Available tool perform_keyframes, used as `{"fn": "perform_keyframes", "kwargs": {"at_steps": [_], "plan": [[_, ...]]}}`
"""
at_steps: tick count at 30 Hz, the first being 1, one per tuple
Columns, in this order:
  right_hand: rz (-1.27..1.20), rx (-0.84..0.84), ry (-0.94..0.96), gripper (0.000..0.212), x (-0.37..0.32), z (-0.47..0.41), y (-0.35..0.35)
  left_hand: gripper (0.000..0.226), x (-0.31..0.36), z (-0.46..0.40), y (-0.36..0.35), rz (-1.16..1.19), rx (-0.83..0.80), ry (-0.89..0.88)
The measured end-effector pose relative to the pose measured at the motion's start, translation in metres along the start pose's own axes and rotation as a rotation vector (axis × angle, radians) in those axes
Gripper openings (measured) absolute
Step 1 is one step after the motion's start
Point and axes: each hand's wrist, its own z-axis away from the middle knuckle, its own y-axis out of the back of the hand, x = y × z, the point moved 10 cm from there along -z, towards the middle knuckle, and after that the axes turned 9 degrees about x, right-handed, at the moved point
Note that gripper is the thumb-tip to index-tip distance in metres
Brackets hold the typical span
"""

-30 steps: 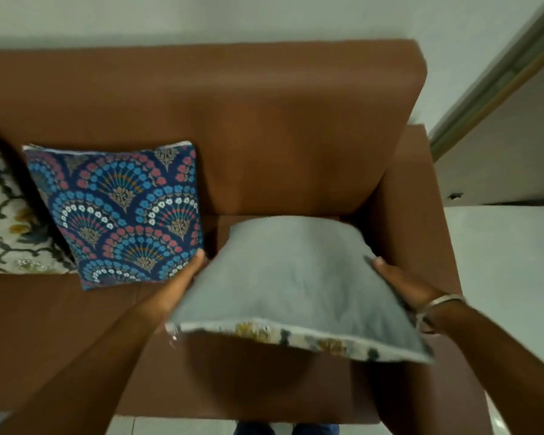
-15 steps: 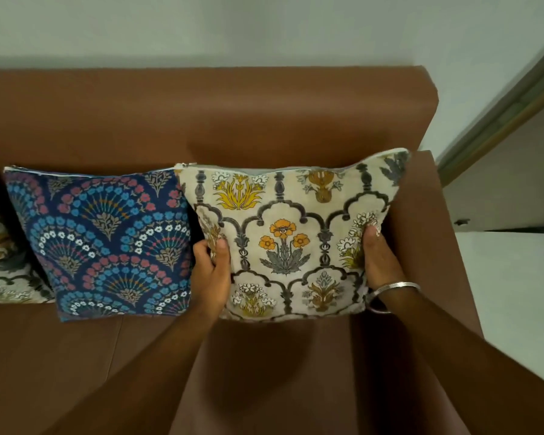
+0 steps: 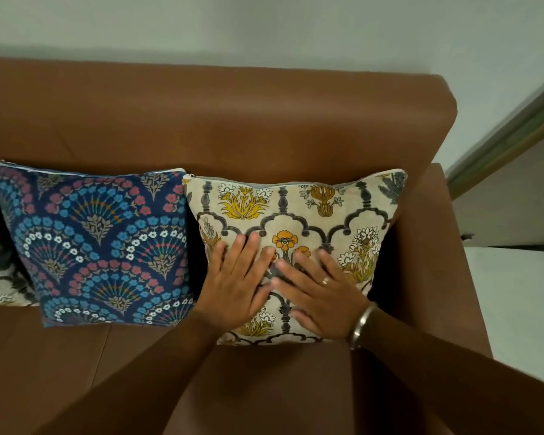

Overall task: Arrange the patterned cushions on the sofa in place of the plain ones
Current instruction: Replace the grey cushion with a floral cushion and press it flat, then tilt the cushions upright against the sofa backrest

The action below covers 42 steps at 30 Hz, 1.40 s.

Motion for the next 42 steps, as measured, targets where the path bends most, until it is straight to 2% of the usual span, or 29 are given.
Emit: {"fn": "perform_keyframes", "kwargs": {"at_steps": [2, 4, 5, 8, 10, 12, 14, 16, 18, 20, 22, 24, 26, 28, 30, 32, 36, 39, 42], "plan": [[0.114, -0.06, 0.128, 0.071, 0.013, -0.004, -0.017, 0.073, -0.012, -0.012, -0.018, -0.08, -0.045, -0.096], [0.178, -0.082, 0.119, 0.079, 0.05, -0.007, -0.019, 0.077, -0.039, -0.025, -0.029, -0.102, -0.081, -0.077], [0.224, -0.07, 0.038, 0.083, 0.077, -0.009, -0.013, 0.079, -0.055, -0.03, -0.031, -0.096, -0.092, -0.015], [0.322, -0.057, -0.433, 0.096, 0.161, 0.0, 0.018, 0.08, -0.086, -0.036, -0.028, -0.045, -0.124, 0.204], [0.267, -0.12, -0.602, 0.098, 0.176, 0.007, 0.028, 0.078, -0.084, -0.035, -0.027, 0.018, -0.165, 0.299], [0.17, -0.146, -0.643, 0.095, 0.169, 0.006, 0.033, 0.076, -0.076, -0.028, -0.022, 0.11, -0.179, 0.39], [0.045, -0.081, -0.825, 0.095, 0.163, 0.015, 0.046, 0.078, -0.071, -0.009, -0.01, 0.209, -0.143, 0.545], [-0.247, 0.106, -1.151, 0.095, 0.163, 0.046, 0.053, 0.082, -0.067, 0.032, -0.004, 0.383, -0.058, 0.833], [-0.639, 0.26, -1.448, 0.079, 0.156, 0.073, 0.039, 0.081, -0.059, 0.079, -0.016, 0.694, 0.0, 1.215], [-0.919, 0.169, -1.651, 0.064, 0.136, 0.081, 0.01, 0.061, -0.043, 0.104, -0.042, 0.978, -0.026, 1.481], [-1.003, 0.158, -1.633, 0.064, 0.13, 0.067, 0.012, 0.059, -0.038, 0.104, -0.054, 1.042, -0.037, 1.512], [-0.985, 0.175, -1.506, 0.072, 0.136, 0.042, 0.039, 0.074, -0.029, 0.097, -0.058, 1.044, -0.045, 1.504], [-0.834, 0.178, -1.345, 0.071, 0.146, 0.018, 0.076, 0.077, -0.009, 0.086, -0.061, 1.144, -0.046, 1.529], [-0.711, 0.199, -1.202, 0.066, 0.157, -0.005, 0.104, 0.074, 0.002, 0.07, -0.059, 1.232, 0.039, 1.553], [-0.665, 0.156, -1.158, 0.066, 0.161, -0.019, 0.113, 0.087, 0.003, 0.061, -0.063, 1.263, 0.097, 1.634], [-0.566, 0.149, -1.086, 0.061, 0.159, -0.034, 0.12, 0.095, 0.009, 0.06, -0.073, 1.339, 0.088, 1.711], [-0.385, 0.178, -1.057, 0.072, 0.159, -0.05, 0.126, 0.104, 0.03, 0.067, -0.089, 1.462, -0.025, 1.706], [-0.459, 0.12, -1.157, 0.079, 0.162, -0.036, 0.1, 0.11, 0.024, 0.07, -0.088, 1.384, 0.006, 1.732], [-0.456, 0.099, -1.172, 0.084, 0.164, -0.032, 0.092, 0.107, 0.017, 0.068, -0.095, 1.371, -0.033, 1.72]]}}
